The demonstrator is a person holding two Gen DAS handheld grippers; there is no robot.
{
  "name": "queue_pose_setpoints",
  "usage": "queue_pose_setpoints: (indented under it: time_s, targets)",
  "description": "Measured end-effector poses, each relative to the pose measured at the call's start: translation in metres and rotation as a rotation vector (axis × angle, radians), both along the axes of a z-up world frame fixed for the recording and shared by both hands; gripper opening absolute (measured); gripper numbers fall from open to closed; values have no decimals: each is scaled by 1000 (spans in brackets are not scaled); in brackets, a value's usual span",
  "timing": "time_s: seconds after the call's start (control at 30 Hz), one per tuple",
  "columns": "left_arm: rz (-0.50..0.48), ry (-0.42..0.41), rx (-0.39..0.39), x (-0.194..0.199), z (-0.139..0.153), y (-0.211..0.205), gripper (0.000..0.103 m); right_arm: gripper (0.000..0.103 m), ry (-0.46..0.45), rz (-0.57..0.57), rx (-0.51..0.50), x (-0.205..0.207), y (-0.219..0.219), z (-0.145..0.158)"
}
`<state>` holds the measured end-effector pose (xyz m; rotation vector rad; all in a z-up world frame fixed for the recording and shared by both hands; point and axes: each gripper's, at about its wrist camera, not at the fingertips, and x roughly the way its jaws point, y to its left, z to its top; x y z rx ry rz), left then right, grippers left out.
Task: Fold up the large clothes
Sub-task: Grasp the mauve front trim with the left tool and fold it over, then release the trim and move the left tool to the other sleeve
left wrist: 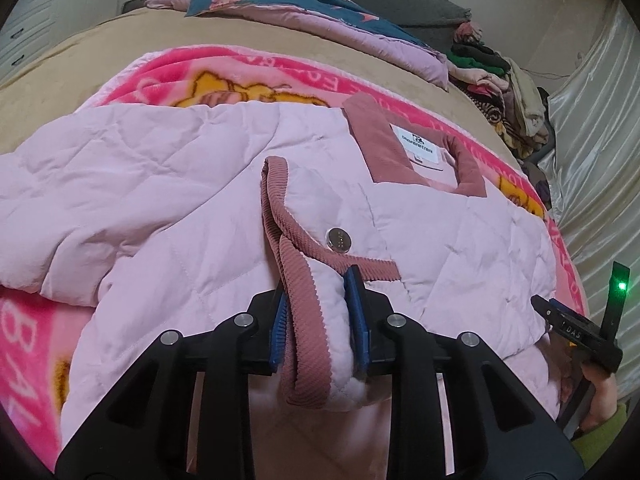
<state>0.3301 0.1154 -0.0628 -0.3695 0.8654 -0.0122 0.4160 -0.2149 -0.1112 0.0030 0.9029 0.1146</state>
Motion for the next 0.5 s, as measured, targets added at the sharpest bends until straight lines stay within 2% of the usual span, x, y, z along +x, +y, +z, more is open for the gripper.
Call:
queue_pose_setpoints:
  time_s: [0.1,0.13,0.2,0.27,0.33,0.5]
  targets:
    - [9,5,29,-3,4,0,43,97,-16,-10,20,-12,6,9]
    - [11,-2,34,-6,7,1,51,98,-29,-4,38,-19,9,13]
    - [18,-15,23,-10,14,3,59,98,-53,10,58,-31,14,20]
    - [32,-22,27,-14,20,6,78,98,-66,18,84,-40,19,27]
    - [44,-21,32,-18,25,9,93,98,-80,21,107,-49,22,34]
    - [95,-40,18,-32,41,21,94,98,-108,20,139,-67,34,51]
